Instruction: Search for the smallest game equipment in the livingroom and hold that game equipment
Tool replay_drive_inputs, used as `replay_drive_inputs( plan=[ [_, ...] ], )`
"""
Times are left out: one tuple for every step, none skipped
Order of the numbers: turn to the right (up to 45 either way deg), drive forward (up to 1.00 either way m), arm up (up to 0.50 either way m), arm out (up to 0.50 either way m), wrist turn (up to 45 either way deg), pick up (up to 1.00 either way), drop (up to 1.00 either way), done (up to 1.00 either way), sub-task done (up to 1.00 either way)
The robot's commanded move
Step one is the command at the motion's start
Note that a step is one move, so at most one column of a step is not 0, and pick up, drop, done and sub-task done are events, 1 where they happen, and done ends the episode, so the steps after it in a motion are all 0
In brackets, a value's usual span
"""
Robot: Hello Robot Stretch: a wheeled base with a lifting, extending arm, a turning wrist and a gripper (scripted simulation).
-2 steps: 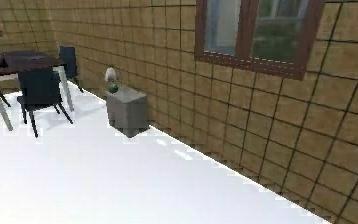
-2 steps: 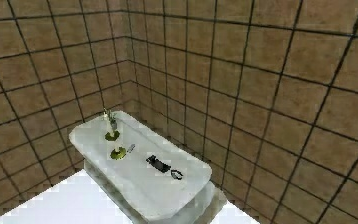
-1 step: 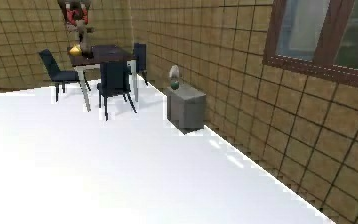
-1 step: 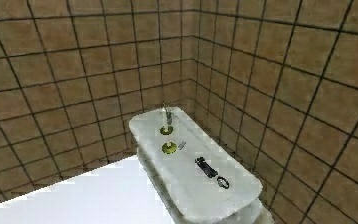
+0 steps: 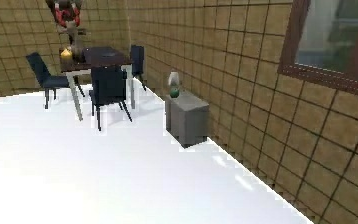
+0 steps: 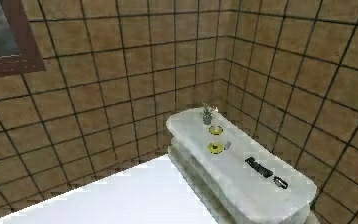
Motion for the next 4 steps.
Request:
replay_drive_inputs(
  plan=[
    [45.0,0.00,0.00,0.00,0.0,0.00,0.00,0.00,0.00],
    [21.0,0.00,0.00,0.00,0.0,0.00,0.00,0.00,0.00],
    [0.0,0.70,0.00,0.00,0.0,0.00,0.00,0.00,0.00],
    [0.0,0.00,0.50,0.00,0.0,0.00,0.00,0.00,0.00]
  ],
)
